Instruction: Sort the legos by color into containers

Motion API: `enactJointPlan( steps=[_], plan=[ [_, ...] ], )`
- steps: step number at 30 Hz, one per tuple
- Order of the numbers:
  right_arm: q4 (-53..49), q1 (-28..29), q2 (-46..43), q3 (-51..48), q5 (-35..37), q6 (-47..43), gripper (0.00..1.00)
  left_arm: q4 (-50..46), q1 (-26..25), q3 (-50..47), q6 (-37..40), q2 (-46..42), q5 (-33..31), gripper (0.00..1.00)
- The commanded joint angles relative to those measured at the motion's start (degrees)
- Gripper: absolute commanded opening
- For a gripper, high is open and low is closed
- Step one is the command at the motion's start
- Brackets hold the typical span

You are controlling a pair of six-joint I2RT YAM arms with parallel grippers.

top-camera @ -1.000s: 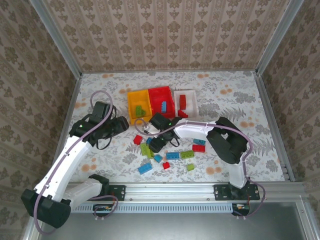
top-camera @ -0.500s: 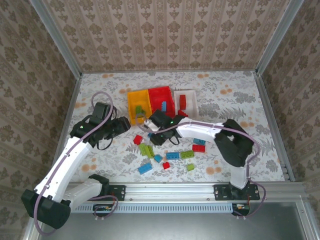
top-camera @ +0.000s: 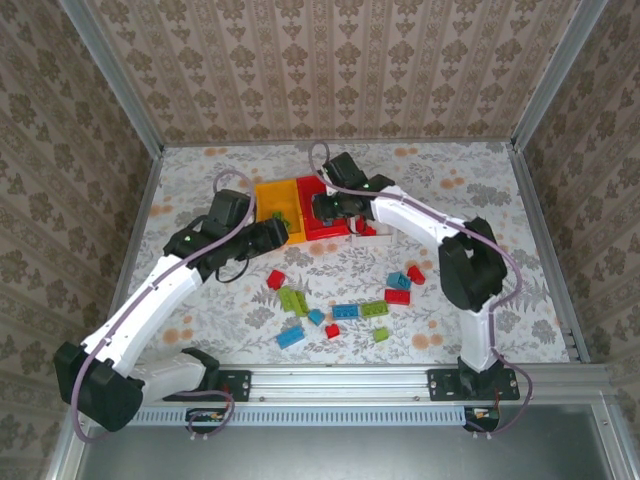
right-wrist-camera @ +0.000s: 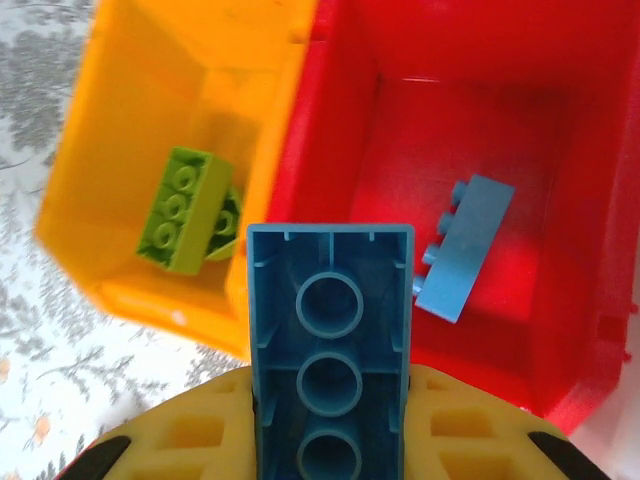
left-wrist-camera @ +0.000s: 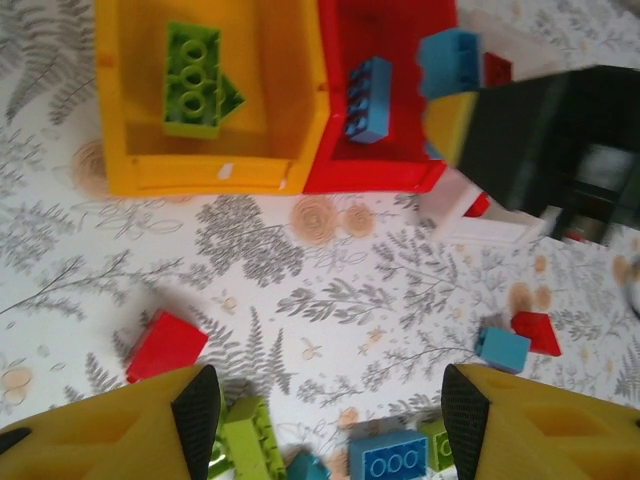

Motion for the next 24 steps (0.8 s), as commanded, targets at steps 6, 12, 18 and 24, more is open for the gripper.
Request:
enactJointPlan(
  steps=[6, 12, 18, 24],
  plan=[
    [-11.69, -0.86, 11.42, 13.13, -3.27, 5.87, 0.21, 1.94, -1.21, 2.37, 1.14, 1.19, 0.26, 0.63],
    [-10.16, -0.78, 10.43, 11.81, -2.88, 7.05, 0.39, 1.22, -1.21, 2.11, 1.58, 1.36, 0.26, 0.63],
    [-9.90, -0.64, 7.70, 11.23, -2.82, 6.57, 0.47, 0.40, -1.12, 1.45, 2.02, 1.53, -0.24, 0.63],
    [-10.46, -0.61, 5.22, 11.09, -2.14, 6.51, 0.50, 0.27, -1.03, 0.73, 2.18, 1.76, -0.24, 0.63]
  ],
)
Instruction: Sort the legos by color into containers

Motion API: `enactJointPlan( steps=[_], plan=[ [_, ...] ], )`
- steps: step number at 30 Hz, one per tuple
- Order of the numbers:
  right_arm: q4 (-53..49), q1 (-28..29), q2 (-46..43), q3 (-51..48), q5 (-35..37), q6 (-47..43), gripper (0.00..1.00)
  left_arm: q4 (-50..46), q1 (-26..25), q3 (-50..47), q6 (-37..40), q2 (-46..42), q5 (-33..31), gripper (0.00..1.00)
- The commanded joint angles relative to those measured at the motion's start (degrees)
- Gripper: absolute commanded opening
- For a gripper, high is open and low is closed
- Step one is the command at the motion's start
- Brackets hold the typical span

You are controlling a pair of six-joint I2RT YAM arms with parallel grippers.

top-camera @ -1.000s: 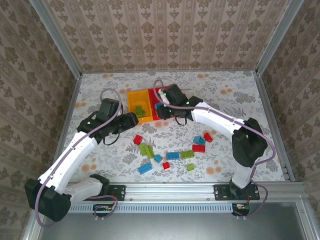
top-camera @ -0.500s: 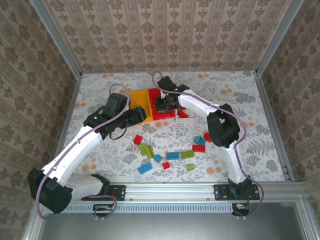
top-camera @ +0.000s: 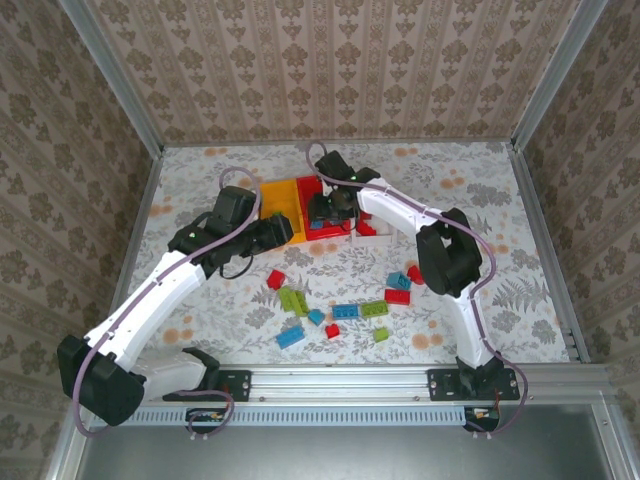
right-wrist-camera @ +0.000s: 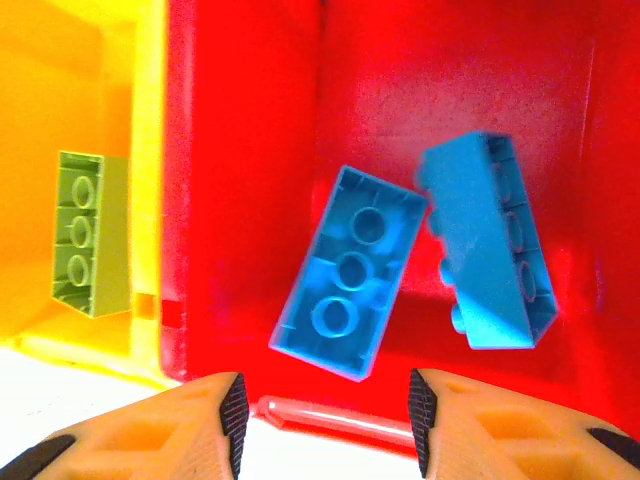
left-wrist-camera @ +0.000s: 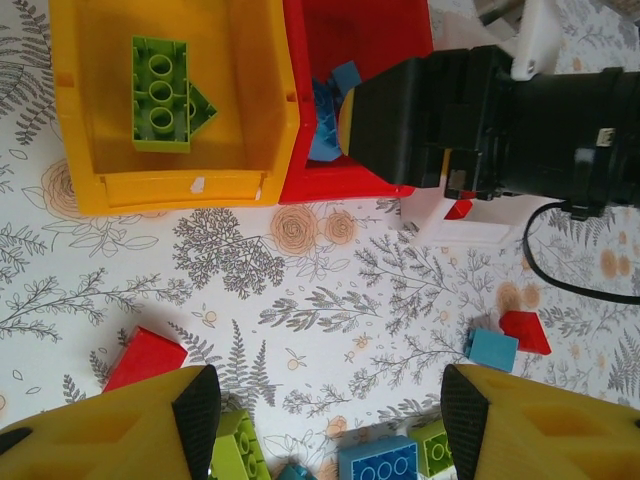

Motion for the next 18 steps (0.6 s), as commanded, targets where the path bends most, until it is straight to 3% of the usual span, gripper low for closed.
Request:
enactJointPlan(
  steps=[1, 5, 10, 14, 18],
  plan=[
    [-1.96, 0.25, -4.93, 0.38, 0.11, 0.19, 0.50, -0.88, -0.03, -0.25, 1.58, 0.17, -0.31, 0.63],
    [0.00, 0.50, -10.19, -2.35, 1.70, -1.53, 0.50, -3.40, 0.06, 0.48, 3.39, 0.82, 0.46, 0.63],
    [8.13, 2.85, -21.27, -15.24, 2.44, -8.42, 0.54, -12.56, 0.15, -1.06, 5.64, 3.60, 4.58, 0.64],
    [14.34, 5.35, -29.05, -28.67, -4.21, -11.21, 0.63, -14.35, -0.09, -6.89, 0.94, 5.75, 9.87, 0.66],
    [14.69, 8.43, -33.55, -37.78, -8.61, -12.68, 0.64, -15.42, -2.06, -7.11, -4.18, 11.96, 12.16, 0.65]
  ],
)
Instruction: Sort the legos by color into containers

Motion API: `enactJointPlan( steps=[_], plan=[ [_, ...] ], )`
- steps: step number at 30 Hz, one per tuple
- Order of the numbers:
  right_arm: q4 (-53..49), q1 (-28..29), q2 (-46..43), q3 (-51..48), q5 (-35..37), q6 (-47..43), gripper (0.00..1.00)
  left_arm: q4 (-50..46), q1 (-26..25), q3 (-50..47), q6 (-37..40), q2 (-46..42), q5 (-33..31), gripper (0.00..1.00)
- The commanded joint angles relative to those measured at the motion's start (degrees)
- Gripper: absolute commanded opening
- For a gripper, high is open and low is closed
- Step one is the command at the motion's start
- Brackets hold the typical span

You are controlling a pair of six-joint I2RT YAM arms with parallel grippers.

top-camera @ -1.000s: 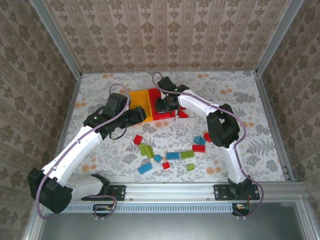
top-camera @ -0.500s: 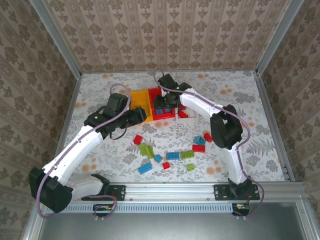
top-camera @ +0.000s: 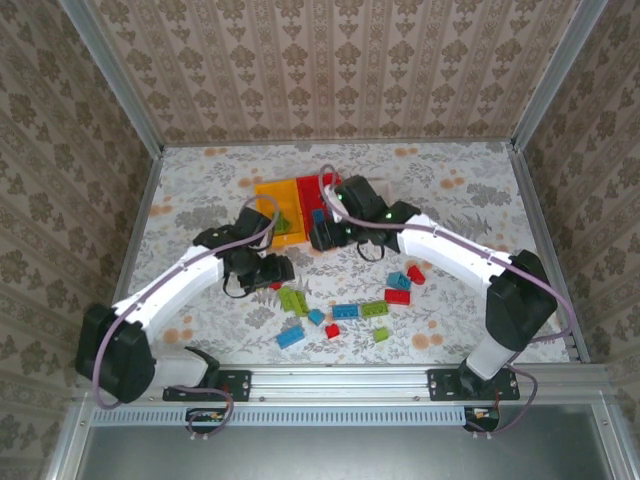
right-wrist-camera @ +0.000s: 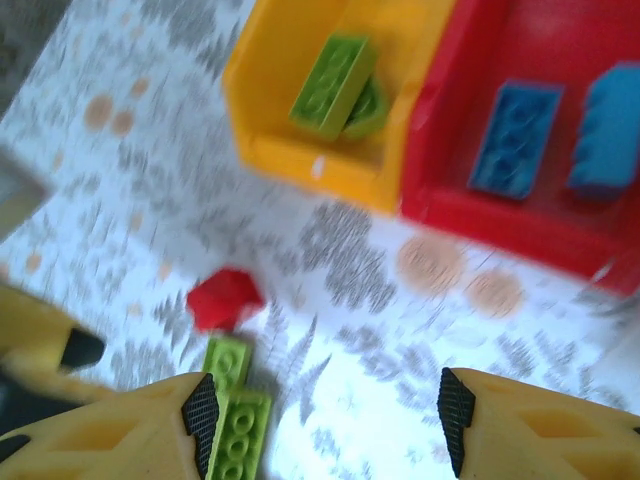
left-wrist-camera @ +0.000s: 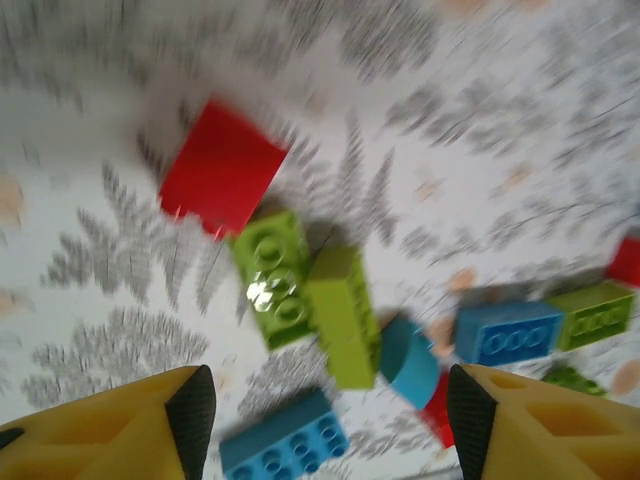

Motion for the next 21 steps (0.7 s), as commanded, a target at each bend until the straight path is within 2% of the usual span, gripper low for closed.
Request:
enactJointPlan(
  steps=[1, 5, 9, 14, 21],
  plan=[
    [2.16, 1.83, -3.21, -6.67, -5.19, -2.48, 0.64, -4.72, -2.19, 1.36, -4.78, 5.14, 4.01, 0.66],
    [4.54, 2.26, -7.55, -13.75, -6.46, -0.05, 0.64, -8.58, -5.90, 5.15, -8.59, 13.05, 5.80, 0.65],
    [5.24, 2.22, -10.98, -17.53, -7.46, -0.15, 0.64, -6.89, -9.85, 6.74, -11.57, 16.71, 4.57, 0.65],
    [5.16, 2.15, -16.08, -20.66, -8.67, -0.82, 0.66, -2.72, -10.66, 6.01, -14.82, 19.88, 3.19, 0.64],
    [4.31, 1.71, -20.90, -23.52, -8.59, -0.36, 0.67, 2.05, -12.84, 5.84, -18.23, 24.13, 3.01, 0.56]
  ],
)
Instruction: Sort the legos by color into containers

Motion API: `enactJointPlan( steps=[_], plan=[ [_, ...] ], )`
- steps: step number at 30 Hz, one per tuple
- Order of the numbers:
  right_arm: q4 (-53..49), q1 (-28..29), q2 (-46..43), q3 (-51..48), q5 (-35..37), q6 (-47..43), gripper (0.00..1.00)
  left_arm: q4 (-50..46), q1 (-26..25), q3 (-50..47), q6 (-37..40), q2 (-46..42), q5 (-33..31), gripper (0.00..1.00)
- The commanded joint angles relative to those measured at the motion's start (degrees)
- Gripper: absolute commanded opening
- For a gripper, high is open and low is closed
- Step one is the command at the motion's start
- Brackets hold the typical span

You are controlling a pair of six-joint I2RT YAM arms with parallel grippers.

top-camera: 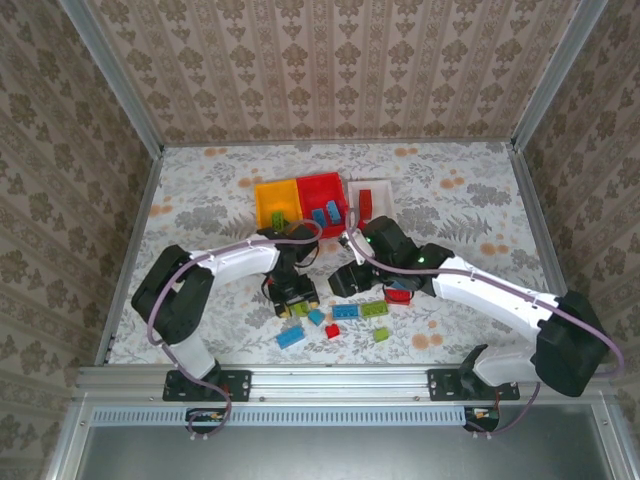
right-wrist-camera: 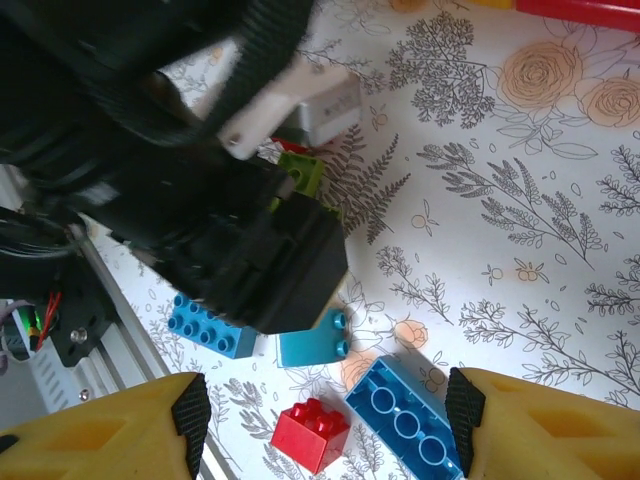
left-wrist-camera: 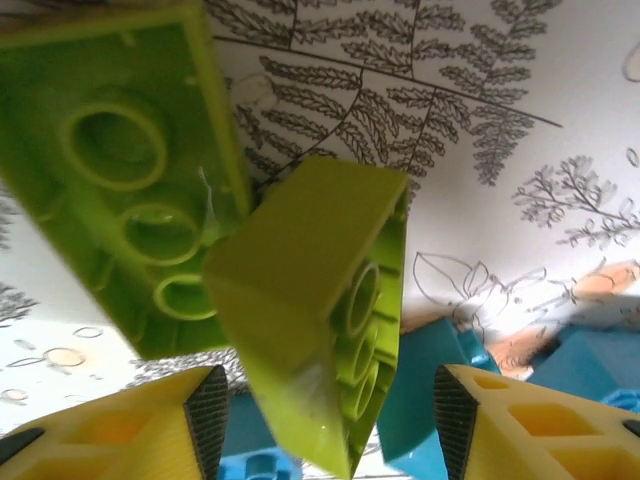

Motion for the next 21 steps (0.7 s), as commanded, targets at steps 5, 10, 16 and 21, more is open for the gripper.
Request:
enactJointPlan(
  steps=[5, 10, 16, 21],
  plan=[
    [-0.02, -0.74, -2.45, -1.63, -1.22, 0.77, 0.67, 3.43, -1.44, 0.40, -3.28, 2.40, -2.17, 0.38],
    [0.17, -0.72, -3.23, -2.20, -0.71, 1.48, 0.67, 2.56, -1.63, 1.48, -2.75, 0.49, -4.34, 0.21],
    [-0.17, -0.80, -4.96, -1.59, 2.02, 1.62, 0.67, -3.56, -1.40, 8.28, -0.24, -3.51, -8.44, 0.14],
    [1.33, -2.08, -6.96, -0.72, 5.62, 3.01, 0.67, -9.87, 3.04, 17.46, 4.75, -4.79, -11.86, 0.14]
  ],
)
